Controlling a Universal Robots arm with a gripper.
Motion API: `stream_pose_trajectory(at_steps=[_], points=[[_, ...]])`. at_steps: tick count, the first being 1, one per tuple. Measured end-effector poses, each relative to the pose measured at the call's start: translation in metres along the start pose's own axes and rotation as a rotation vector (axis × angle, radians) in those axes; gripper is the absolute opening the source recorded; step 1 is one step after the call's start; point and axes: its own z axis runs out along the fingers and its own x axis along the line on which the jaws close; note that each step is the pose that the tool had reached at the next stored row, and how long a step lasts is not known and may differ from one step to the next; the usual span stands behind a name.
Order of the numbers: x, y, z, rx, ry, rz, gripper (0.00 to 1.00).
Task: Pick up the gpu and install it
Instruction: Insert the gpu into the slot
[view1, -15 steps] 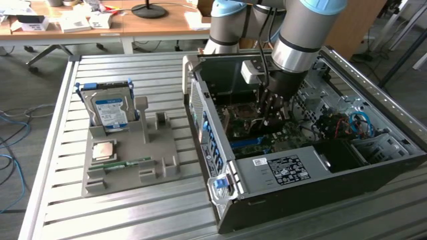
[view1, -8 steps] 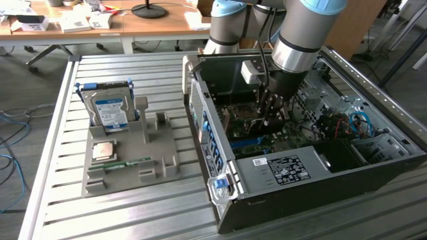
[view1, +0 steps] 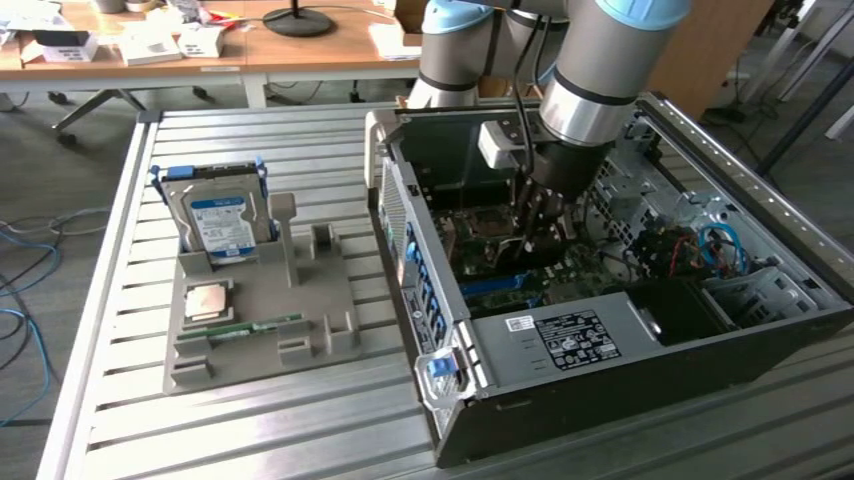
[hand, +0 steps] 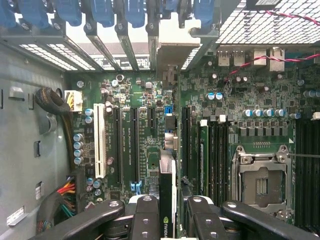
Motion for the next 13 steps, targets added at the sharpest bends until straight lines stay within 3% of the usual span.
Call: stream_pose_trajectory(at_steps=[13], points=[[0.0020, 0.0028, 0.0000, 0.0001, 0.0002, 0.000, 0.26]])
